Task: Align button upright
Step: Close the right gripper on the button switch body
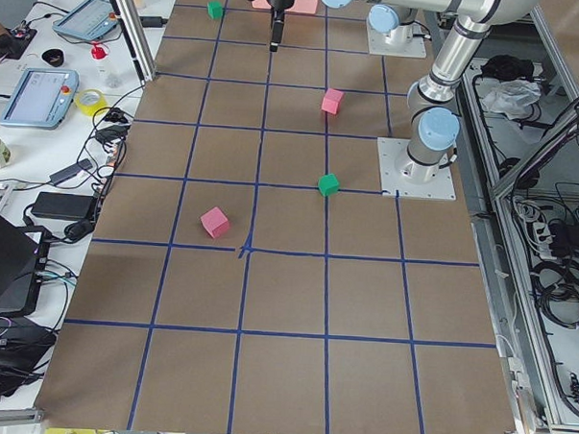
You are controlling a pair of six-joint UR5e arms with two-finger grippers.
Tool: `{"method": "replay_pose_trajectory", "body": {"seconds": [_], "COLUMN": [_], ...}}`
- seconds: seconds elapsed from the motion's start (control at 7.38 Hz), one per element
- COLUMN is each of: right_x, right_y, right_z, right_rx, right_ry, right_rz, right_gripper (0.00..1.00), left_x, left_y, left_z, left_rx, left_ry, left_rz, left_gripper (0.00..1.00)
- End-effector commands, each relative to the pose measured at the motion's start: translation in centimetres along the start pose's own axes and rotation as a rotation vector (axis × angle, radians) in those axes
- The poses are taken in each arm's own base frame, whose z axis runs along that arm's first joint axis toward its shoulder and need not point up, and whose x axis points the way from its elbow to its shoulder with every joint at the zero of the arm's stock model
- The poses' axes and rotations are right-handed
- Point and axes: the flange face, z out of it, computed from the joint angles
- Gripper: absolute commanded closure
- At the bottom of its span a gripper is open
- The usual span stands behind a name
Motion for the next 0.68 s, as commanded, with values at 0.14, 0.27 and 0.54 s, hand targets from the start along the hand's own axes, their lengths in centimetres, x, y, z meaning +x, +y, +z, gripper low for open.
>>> {"method": "replay_pose_trajectory", "body": {"seconds": [0.14, 0.27, 0.54], "right_x": [0.0, 0.2, 0.4], "right_y": [0.0, -0.2, -0.6], "right_z": [-0.6, -1.3, -4.8], "right_rx": [-0.002, 0.007, 0.029], "right_ry": [0.004, 0.014, 0.026], "right_rz": [-0.033, -0.027, -0.038], "right_gripper": [1.0, 1.0, 1.0], "left_x": [0.0, 0.0, 0.0], "left_y": [0.0, 0.0, 0.0], "left_z": [0.0, 0.0, 0.0], "left_rx": [0.0, 0.0, 0.0], "left_ry": [0.0, 0.0, 0.001], "left_rz": [0.001, 0.001, 0.0], "left_gripper": [0.0, 0.0, 0.0]}}
